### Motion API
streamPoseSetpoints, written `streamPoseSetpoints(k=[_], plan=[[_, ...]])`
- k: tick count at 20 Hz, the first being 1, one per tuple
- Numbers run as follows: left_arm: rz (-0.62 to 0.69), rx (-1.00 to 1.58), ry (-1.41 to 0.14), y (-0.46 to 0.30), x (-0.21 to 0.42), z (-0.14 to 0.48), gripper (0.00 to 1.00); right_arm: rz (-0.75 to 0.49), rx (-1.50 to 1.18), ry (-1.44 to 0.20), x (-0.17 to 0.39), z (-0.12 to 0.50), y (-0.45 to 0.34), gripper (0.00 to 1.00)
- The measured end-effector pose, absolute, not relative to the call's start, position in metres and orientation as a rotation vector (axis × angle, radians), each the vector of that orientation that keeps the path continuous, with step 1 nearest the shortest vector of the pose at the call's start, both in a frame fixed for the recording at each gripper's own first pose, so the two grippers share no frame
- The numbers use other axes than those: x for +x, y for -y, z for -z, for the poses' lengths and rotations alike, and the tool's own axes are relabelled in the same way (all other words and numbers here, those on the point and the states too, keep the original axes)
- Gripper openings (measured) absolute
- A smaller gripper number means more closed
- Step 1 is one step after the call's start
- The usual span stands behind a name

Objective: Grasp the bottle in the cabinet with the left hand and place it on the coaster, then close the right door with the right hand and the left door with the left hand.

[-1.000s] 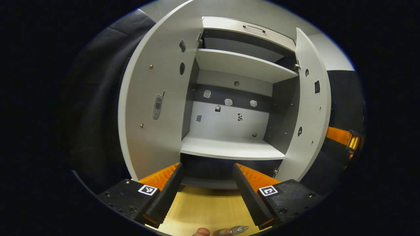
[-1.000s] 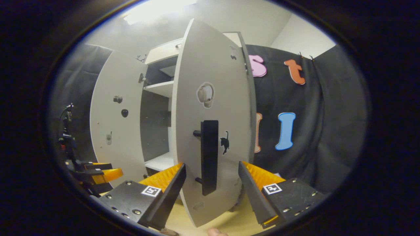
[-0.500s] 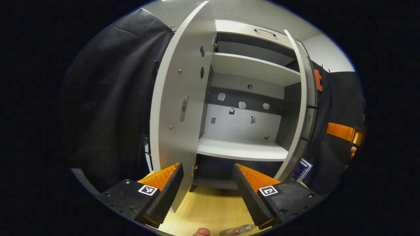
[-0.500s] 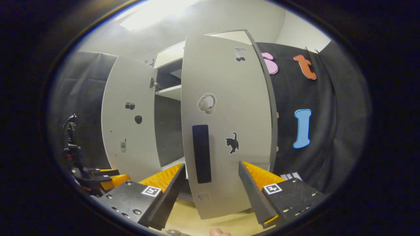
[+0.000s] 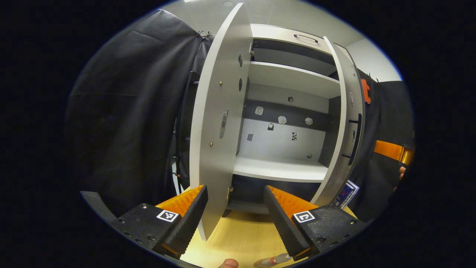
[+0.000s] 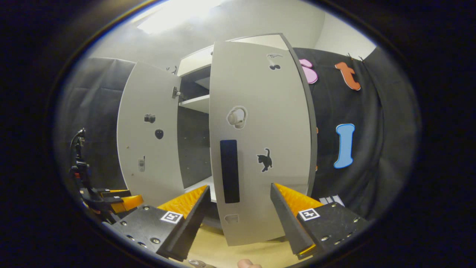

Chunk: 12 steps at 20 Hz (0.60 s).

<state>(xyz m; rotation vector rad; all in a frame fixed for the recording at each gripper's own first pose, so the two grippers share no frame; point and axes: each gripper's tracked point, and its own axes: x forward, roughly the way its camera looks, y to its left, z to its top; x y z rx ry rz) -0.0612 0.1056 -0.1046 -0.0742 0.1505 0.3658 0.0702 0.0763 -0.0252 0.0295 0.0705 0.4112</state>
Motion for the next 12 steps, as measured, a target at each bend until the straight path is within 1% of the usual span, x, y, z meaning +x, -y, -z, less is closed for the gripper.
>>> streamPoseSetpoints(k=[7,8,9,10,11,12], plan=[[-0.420,-0.063,-0.167,-0.136,-0.093,0.112,0.96,-0.436,0.019,-0.098,0.071,0.036,-0.095,0.97],[-0.437,-0.066,-0.169,-0.142,-0.098,0.113,0.96,-0.438,0.015,-0.101,0.071,0.037,-0.098,0.93],[-0.454,-0.071,-0.170,-0.150,-0.104,0.114,0.96,-0.442,0.012,-0.106,0.071,0.039,-0.101,0.93],[-0.471,-0.075,-0.172,-0.156,-0.109,0.115,0.96,-0.445,0.011,-0.111,0.072,0.041,-0.104,0.97],[-0.489,-0.078,-0.175,-0.163,-0.115,0.117,0.96,-0.449,0.011,-0.116,0.072,0.043,-0.107,0.98],[-0.506,-0.078,-0.179,-0.170,-0.120,0.117,0.96,-0.453,0.013,-0.122,0.073,0.046,-0.111,0.93]])
